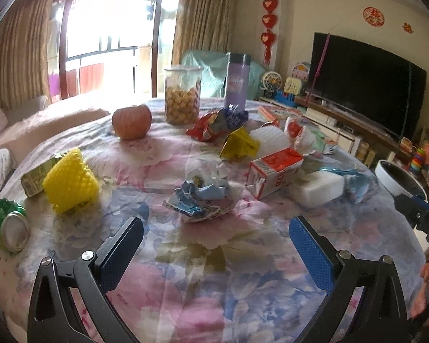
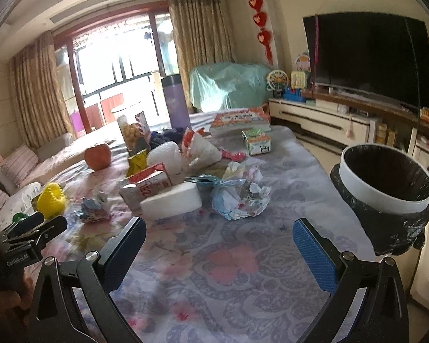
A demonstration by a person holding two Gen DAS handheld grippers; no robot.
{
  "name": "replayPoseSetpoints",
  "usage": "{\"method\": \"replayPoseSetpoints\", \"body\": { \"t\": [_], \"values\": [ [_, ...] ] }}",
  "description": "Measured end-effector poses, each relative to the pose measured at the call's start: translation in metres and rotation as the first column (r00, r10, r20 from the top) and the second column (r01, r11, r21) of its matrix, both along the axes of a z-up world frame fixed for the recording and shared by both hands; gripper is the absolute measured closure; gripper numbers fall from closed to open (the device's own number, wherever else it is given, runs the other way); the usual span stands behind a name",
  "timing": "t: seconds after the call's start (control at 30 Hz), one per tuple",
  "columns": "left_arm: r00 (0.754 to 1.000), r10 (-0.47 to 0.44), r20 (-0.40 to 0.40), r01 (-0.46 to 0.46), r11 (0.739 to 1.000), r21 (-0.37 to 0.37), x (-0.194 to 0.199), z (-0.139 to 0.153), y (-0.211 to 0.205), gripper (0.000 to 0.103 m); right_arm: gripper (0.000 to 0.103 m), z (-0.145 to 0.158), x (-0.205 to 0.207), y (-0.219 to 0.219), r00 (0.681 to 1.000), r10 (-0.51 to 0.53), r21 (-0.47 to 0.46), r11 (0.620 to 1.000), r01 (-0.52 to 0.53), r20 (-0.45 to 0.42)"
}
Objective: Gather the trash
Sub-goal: 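Close the left gripper on the silver wrapper while the right grips crumpled paper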
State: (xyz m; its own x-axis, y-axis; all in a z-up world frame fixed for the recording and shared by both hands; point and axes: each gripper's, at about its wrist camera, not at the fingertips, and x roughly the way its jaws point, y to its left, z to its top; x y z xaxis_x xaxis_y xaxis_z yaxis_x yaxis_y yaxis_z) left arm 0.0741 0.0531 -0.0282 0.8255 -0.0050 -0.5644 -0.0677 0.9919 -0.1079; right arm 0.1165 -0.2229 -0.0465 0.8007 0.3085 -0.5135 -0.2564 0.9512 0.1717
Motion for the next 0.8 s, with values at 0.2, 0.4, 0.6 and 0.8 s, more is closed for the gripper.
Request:
{"method": "replayPoseSetpoints", "body": {
  "t": [0.2,0.4,0.6,0.8],
  "values": [
    [0.998,0.008,-0.065,-0.009,1.000,-0.014,0.034,-0.008,0.007,0.001,0.001,-0.006,0.024,-0.004,0.999,-0.017,0.005,1.000,0.017,-0.052],
    [0.992,0.025,-0.127,-0.029,0.999,-0.026,0.069,-0.015,0.014,0.002,0.001,-0.015,0.047,-0.005,0.994,-0.019,0.004,1.000,0.020,-0.111],
    [0.982,0.019,-0.190,-0.023,1.000,-0.021,0.095,-0.024,0.012,0.014,0.003,-0.021,0.066,-0.008,0.989,-0.012,0.012,1.000,0.014,-0.148],
    [0.977,-0.019,-0.214,0.014,1.000,-0.026,0.106,-0.029,0.007,0.043,0.038,-0.028,0.081,-0.006,0.982,0.011,0.022,1.000,-0.007,-0.191]
  ]
}}
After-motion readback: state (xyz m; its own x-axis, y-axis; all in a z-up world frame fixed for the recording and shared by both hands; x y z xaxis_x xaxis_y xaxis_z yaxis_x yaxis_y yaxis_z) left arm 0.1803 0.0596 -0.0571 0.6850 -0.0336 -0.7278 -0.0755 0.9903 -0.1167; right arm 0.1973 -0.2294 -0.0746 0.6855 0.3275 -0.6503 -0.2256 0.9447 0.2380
